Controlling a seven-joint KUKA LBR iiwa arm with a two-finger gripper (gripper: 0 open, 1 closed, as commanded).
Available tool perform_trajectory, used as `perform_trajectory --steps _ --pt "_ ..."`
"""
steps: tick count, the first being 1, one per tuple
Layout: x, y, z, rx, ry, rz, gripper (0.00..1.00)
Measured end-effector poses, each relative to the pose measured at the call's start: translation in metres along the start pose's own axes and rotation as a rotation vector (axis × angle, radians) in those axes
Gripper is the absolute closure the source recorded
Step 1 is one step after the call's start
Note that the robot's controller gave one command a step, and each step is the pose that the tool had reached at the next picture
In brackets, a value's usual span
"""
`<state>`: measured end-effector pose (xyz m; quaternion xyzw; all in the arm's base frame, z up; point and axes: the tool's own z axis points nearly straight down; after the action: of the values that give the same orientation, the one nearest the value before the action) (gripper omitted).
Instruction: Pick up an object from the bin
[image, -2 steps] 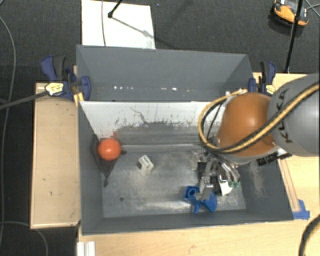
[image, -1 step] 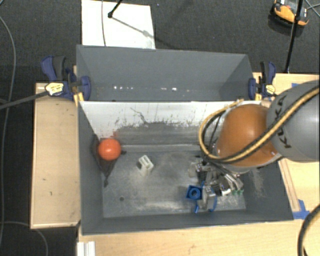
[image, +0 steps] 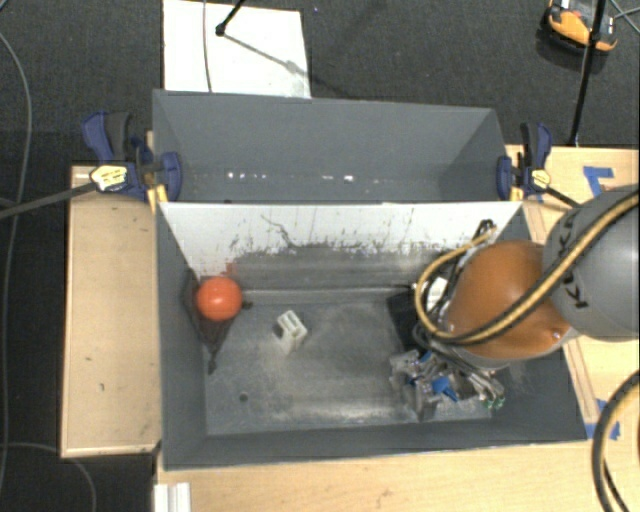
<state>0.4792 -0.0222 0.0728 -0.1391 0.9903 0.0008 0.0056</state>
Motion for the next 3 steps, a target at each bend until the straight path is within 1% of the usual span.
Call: perform_trajectory --steps 1,2,3 --pt "-0.0008 -0.0019 0.0009 0.003 -0.006 0.005 0.0" --pt "-0.0006 -0.0019 0.0011 0.003 -0.005 0.006 0.0" --pt "0.002 -0.0011 0.0026 0.001 0.002 0.009 1.0"
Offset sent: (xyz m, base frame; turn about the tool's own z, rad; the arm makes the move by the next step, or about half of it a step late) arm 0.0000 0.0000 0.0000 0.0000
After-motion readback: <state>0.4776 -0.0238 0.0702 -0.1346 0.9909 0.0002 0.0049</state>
